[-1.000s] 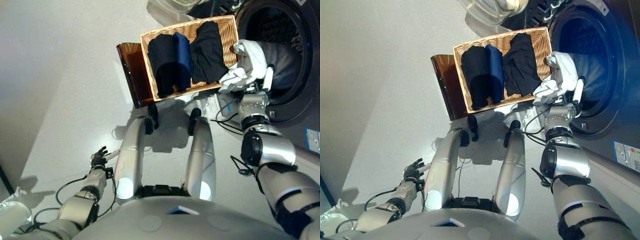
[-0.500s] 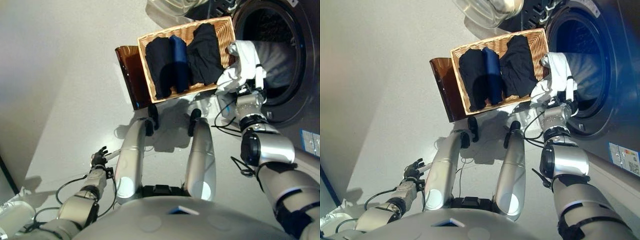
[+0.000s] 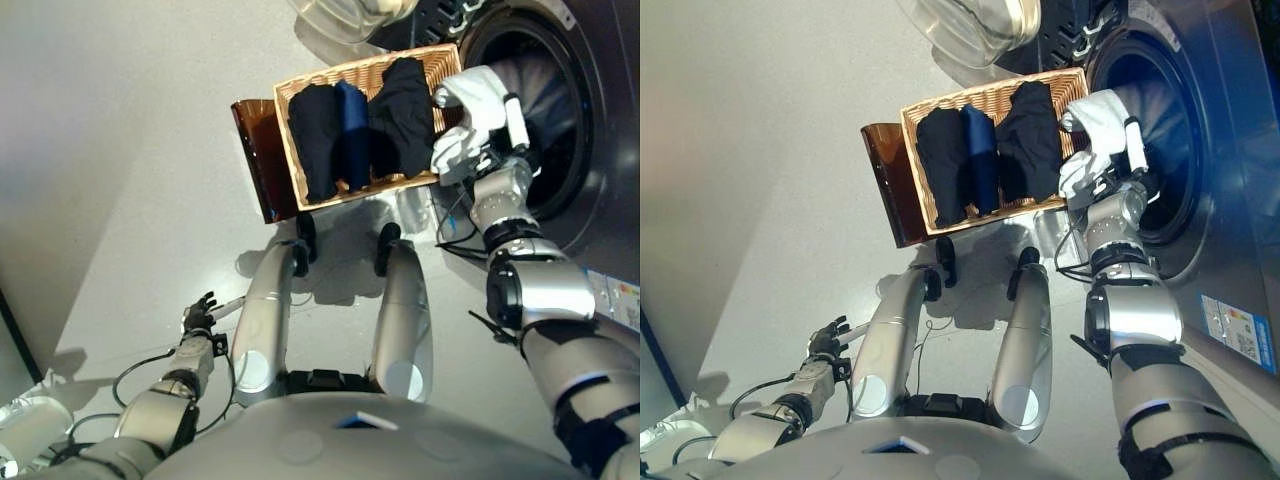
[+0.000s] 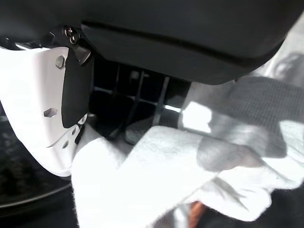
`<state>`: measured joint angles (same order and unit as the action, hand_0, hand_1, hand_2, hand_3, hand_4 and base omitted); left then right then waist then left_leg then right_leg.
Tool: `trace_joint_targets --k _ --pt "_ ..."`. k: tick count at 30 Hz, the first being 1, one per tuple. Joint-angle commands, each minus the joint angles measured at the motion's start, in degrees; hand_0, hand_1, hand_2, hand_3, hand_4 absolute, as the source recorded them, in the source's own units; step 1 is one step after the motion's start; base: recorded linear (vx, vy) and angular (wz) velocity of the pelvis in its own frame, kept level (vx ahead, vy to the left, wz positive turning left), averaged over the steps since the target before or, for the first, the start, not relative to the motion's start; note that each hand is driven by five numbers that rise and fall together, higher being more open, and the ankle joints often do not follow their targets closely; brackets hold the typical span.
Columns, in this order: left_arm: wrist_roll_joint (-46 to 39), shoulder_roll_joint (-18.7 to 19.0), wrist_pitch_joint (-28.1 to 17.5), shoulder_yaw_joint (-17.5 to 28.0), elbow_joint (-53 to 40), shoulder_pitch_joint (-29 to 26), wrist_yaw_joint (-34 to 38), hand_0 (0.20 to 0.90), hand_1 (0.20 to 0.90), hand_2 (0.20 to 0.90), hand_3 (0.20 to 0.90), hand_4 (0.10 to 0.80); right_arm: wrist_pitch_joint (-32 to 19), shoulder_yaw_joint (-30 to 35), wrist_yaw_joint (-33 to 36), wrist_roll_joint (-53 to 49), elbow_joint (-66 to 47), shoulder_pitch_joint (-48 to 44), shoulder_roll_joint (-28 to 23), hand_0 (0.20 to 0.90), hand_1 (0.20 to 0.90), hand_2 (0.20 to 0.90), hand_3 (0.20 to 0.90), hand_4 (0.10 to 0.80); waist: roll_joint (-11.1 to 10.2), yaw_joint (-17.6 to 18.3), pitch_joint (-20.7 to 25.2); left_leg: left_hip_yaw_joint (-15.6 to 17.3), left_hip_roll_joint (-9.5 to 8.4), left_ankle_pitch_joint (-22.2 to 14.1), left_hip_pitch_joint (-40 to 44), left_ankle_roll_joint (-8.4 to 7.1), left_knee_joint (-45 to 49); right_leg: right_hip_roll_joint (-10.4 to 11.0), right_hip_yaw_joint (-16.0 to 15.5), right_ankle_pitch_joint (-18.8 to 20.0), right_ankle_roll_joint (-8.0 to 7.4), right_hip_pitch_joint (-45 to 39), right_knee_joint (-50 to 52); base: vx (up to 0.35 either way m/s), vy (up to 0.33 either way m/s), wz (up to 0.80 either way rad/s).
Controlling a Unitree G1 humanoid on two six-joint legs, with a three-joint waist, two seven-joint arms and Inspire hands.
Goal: Pick up the clothes and place them into the washing machine
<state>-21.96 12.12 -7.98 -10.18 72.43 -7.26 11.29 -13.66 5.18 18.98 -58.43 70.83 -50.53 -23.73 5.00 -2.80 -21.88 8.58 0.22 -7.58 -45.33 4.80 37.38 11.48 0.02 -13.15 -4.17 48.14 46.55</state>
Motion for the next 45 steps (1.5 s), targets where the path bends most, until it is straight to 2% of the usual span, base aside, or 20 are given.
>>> trace_joint_targets --k 1,7,13,18,29,32,42,43,44,45 --pt "-0.27 3.10 -0.05 -2.28 5.33 2.80 1.91 0.900 0.900 0.900 0.900 0.800 -6.86 2.59 -0.13 -3.65 0.30 -5.35 -6.42 0.200 0.200 0.200 0.200 0.300 -0.27 -0.96 5.51 -2.69 -0.02 -1.97 2.46 -4.50 -2.94 -1.55 -0.77 2.32 2.91 -2.67 -6.73 0.035 -0.018 0.08" --pt "-0.23 2.33 0.19 -3.07 5.09 3.35 1.54 0.900 0.900 0.900 0.900 0.800 -9.57 10.25 1.51 -11.74 1.01 -5.38 -10.18 0.200 0.200 0.200 0.200 0.300 1.71 -0.67 5.79 -2.41 -0.12 -1.99 3.20 -4.60 -3.55 -1.78 -0.14 1.44 2.97 -2.92 -6.72 0.016 -0.008 0.02" --pt "0.05 1.63 0.44 -4.06 4.96 3.69 0.88 0.900 0.900 0.900 0.900 0.800 -10.21 12.66 2.59 -13.80 1.47 -6.40 -14.72 0.200 0.200 0.200 0.200 0.300 4.21 -0.34 6.27 -1.79 -0.38 -2.55 3.40 -4.65 -2.50 -1.24 1.15 0.35 3.16 -2.01 -4.80 0.017 0.021 0.00" --pt "0.27 1.47 0.31 -4.52 4.55 3.80 0.30 0.900 0.900 0.900 0.900 0.800 -9.10 10.26 2.47 -11.79 1.38 -8.08 -19.01 0.200 0.200 0.200 0.200 0.300 5.13 -0.08 6.51 -0.91 -0.40 -3.46 2.63 -4.66 -0.80 -1.01 2.19 -0.18 3.26 -0.28 -3.01 -0.004 0.006 -0.02" --pt "-1.57 1.50 -0.77 -6.07 -0.63 6.66 -1.09 0.900 0.900 0.900 0.900 0.800 -6.58 2.89 0.63 -10.33 8.52 -14.10 -25.93 0.200 0.200 0.200 0.200 0.300 4.28 0.03 3.93 -0.67 1.22 -8.98 -3.83 -4.17 12.71 -2.25 2.10 -4.39 4.39 5.07 7.27 -0.044 -0.023 -0.02" --pt "-1.71 1.53 -1.01 -6.30 -1.70 7.78 -1.60 0.900 0.900 0.900 0.900 0.800 -4.90 0.29 -0.24 -9.19 10.19 -15.35 -26.51 0.200 0.200 0.200 0.200 0.300 4.27 -0.17 3.60 -0.63 1.37 -9.73 -4.98 -4.06 14.37 -2.40 2.14 -4.95 4.62 6.35 8.66 -0.012 -0.003 0.01" --pt "-1.54 2.05 -1.92 -7.17 -4.97 10.73 -2.18 0.900 0.900 0.900 0.900 0.800 -4.06 -3.47 -0.63 -8.21 13.54 -18.41 -28.58 0.200 0.200 0.200 0.200 0.300 4.71 -0.81 3.63 -0.51 1.29 -10.70 -7.45 -3.99 16.65 -2.58 2.05 -6.14 5.05 8.95 11.25 -0.003 -0.001 0.02" --pt "-1.37 2.26 -1.99 -7.28 -5.30 10.62 -2.17 0.900 0.900 0.900 0.900 0.800 -4.25 -3.34 -0.36 -8.42 14.00 -18.67 -28.73 0.258 0.258 0.258 0.258 0.341 4.76 -0.95 3.81 -0.46 1.23 -10.60 -7.40 -3.97 16.36 -2.64 2.00 -6.18 5.10 9.05 11.27 0.000 0.000 0.00" --pt "-1.36 2.26 -1.97 -7.28 -5.33 10.62 -2.16 0.900 0.900 0.900 0.900 0.800 -4.25 -3.36 -0.37 -8.43 14.03 -18.71 -28.74 0.258 0.258 0.258 0.258 0.341 4.75 -0.97 3.83 -0.45 1.23 -10.58 -7.41 -3.97 16.33 -2.64 2.02 -6.16 5.10 9.07 11.25 0.000 0.000 0.00" --pt "-1.23 2.27 -2.00 -7.21 -5.14 10.52 -2.04 0.900 0.900 0.900 0.900 0.800 -4.35 -3.18 -0.24 -8.51 14.22 -18.69 -28.66 0.642 0.642 0.642 0.642 0.616 4.81 -1.03 3.98 -0.48 1.17 -10.54 -7.30 -3.96 16.07 -2.67 2.08 -6.18 5.10 9.05 11.05 0.000 0.000 0.00"
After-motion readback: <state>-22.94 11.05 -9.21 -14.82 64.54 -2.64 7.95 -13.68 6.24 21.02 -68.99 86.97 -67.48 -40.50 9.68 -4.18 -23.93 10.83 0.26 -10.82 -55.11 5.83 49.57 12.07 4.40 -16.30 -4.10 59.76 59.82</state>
